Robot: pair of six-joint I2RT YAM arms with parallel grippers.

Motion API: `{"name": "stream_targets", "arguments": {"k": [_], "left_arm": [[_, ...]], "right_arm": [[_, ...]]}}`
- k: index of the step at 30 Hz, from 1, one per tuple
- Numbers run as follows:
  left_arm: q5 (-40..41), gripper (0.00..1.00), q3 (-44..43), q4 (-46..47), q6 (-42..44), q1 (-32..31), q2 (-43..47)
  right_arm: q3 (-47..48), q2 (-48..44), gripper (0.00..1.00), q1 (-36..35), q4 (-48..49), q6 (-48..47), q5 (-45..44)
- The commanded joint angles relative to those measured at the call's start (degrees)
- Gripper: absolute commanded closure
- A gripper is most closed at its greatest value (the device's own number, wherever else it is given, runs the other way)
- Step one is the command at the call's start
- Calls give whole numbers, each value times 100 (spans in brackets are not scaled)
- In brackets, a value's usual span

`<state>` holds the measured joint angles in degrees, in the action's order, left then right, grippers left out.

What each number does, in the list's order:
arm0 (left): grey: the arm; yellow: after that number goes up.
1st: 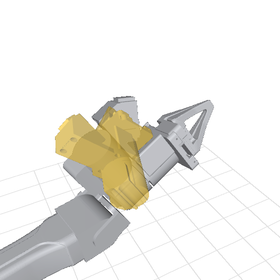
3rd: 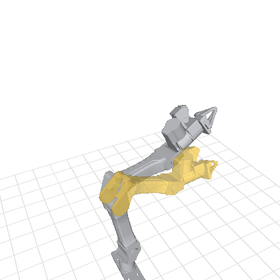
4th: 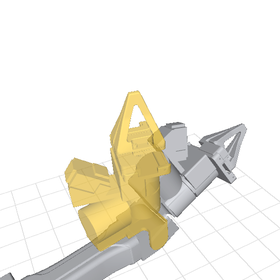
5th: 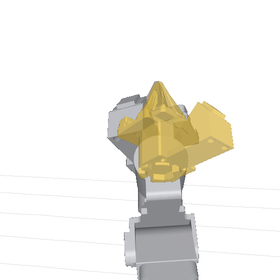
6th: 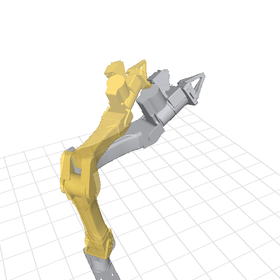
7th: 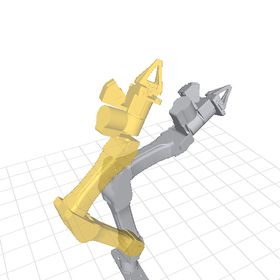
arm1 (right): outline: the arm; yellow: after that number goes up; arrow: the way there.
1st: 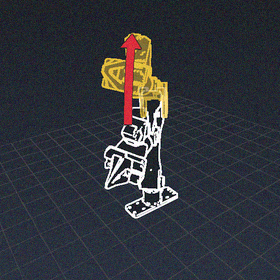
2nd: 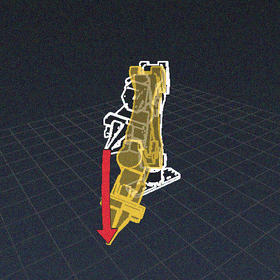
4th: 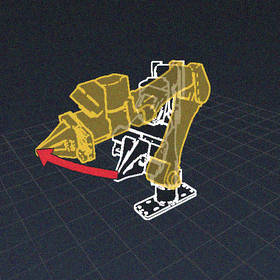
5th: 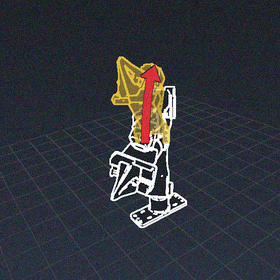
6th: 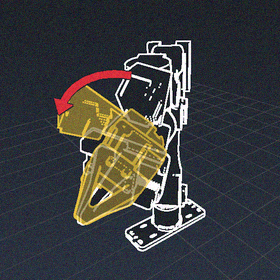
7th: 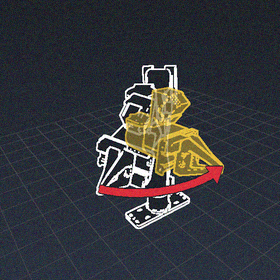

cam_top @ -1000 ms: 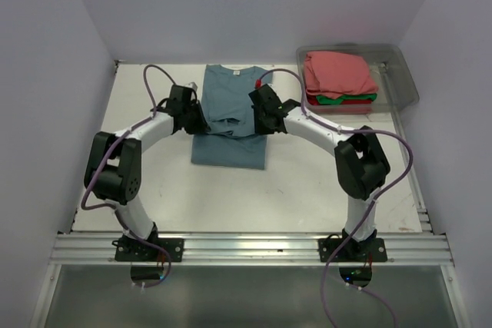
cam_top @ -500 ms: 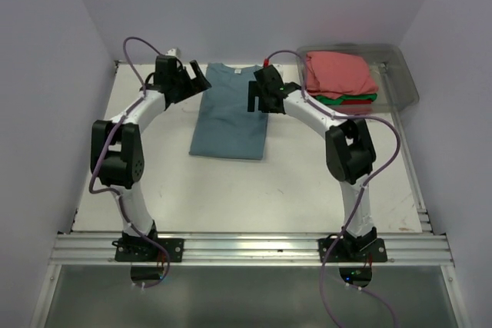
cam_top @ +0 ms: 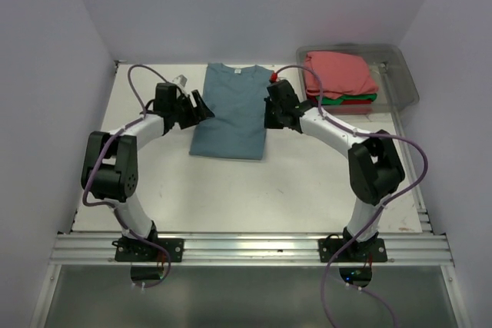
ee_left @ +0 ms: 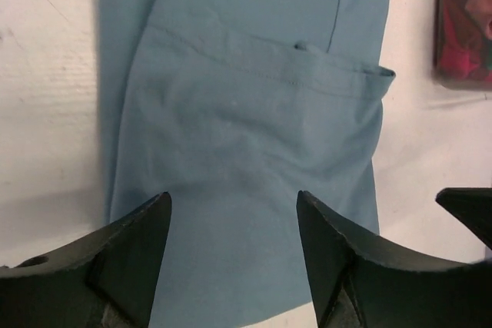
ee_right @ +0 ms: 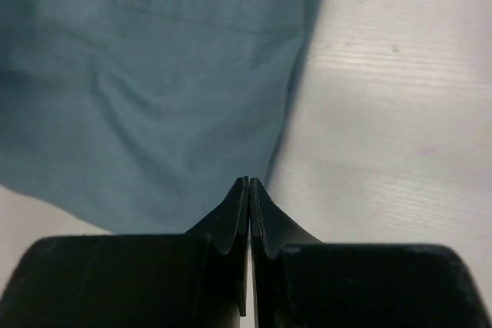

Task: Fold and stack the t-shirts
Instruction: Fold the folded rectangular tshirt in 1/3 of the way

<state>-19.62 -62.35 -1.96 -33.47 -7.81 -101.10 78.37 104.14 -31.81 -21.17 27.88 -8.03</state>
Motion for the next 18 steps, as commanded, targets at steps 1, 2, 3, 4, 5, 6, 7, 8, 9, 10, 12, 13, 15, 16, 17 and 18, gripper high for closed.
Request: {"name": "stream_targets", "arguments": {"k": [1, 2, 3, 4, 5, 6, 7, 8, 9, 10, 12, 13, 15, 16, 17, 18], "left_arm": [[-771, 32, 335, 915, 17, -36, 2], [-902, 38, 433, 969, 16, -71, 81], [-956, 41, 530, 1013, 16, -89, 134], [-982, 42, 739, 1091, -18, -106, 204], [-1044, 43, 837, 1127, -28, -132, 361], [-1062, 44, 925, 1153, -28, -150, 432], [-1088, 44, 1091, 1206, -54, -159, 511], [-1149, 45, 1171, 1259, -54, -203, 625], [-1184, 46, 1242, 1294, -54, -220, 661], [-1167, 46, 1356, 1329, -54, -247, 696], [-1194, 48, 1497, 1452, -72, -299, 679], [-1185, 48, 1593, 1496, -54, -326, 644], [-1185, 50, 1682, 1558, -71, -326, 478], [-1185, 52, 1760, 1610, -63, -335, 416], [-1167, 53, 1805, 1637, -71, -335, 294], [-1150, 53, 1840, 1654, -54, -335, 240]], "right_arm": [[-23, 168, 100, -9, 604, 393, 1571], [-49, 299, 100, -9, 727, 498, 1777], [-58, 352, 100, -27, 850, 673, 1927], [-93, 396, 100, -35, 912, 771, 2041], [-155, 440, 100, -53, 1008, 850, 2243], [-268, 458, 100, -70, 1140, 955, 2279], [-322, 476, 100, -88, 1167, 1000, 2323], [-427, 519, 100, -88, 1246, 1052, 2419], [-462, 555, 100, -88, 1247, 1131, 2447], [-506, 572, 100, -97, 1264, 1158, 2464], [-629, 686, 100, -115, 1334, 1220, 2473], [-656, 730, 100, -123, 1343, 1237, 2473], [-709, 871, 100, -150, 1344, 1220, 2386], [-709, 915, 100, -185, 1309, 1194, 2316], [-718, 950, 100, -194, 1282, 1150, 2237], [-726, 985, 100, -194, 1204, 1097, 2105]]}}
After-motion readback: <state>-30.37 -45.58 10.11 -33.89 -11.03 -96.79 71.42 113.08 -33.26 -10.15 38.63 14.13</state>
